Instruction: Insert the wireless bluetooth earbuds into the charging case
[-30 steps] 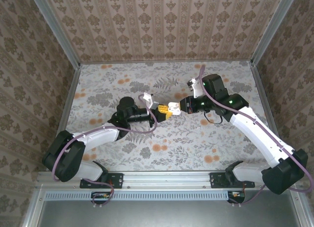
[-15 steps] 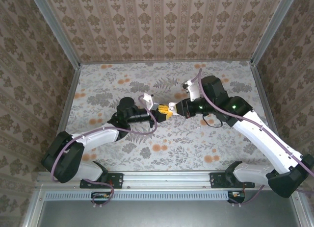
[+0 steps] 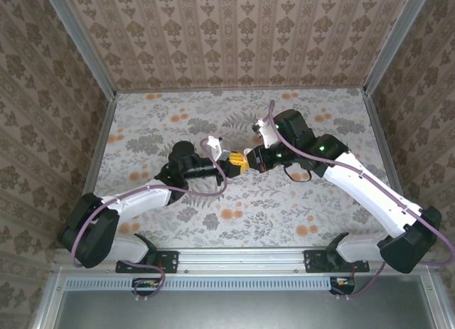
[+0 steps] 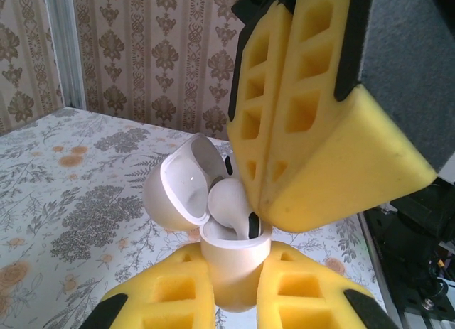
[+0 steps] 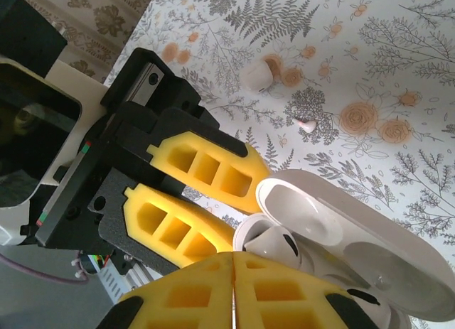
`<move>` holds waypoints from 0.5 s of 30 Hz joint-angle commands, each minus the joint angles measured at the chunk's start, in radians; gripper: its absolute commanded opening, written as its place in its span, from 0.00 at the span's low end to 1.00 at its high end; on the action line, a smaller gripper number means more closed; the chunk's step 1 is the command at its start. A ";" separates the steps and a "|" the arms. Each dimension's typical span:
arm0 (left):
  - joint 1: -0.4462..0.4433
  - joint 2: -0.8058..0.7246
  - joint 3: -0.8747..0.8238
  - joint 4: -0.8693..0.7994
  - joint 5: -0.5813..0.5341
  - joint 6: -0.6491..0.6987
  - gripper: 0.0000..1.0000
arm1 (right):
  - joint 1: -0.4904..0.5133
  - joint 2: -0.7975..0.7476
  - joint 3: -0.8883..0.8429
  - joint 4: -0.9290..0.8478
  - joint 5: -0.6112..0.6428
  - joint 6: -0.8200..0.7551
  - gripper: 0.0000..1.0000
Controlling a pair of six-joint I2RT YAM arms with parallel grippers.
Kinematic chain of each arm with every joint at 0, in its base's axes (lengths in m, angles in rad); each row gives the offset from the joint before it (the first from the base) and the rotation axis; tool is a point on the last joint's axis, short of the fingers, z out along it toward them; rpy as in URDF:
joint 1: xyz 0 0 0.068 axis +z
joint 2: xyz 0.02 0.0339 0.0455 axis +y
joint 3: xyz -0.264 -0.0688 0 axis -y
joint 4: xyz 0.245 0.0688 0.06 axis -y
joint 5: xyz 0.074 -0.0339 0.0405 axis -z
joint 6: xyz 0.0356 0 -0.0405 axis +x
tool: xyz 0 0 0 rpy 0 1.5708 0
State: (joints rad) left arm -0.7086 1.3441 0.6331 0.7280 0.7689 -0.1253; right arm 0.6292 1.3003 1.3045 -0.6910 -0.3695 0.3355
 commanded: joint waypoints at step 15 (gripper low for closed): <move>-0.015 -0.030 0.010 -0.052 0.015 0.078 0.00 | -0.040 -0.042 0.065 -0.051 -0.046 -0.001 0.08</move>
State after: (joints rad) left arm -0.7197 1.3392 0.6331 0.6739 0.7635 -0.0734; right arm 0.5922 1.2911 1.3323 -0.7166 -0.3962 0.3367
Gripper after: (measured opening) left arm 0.129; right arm 0.076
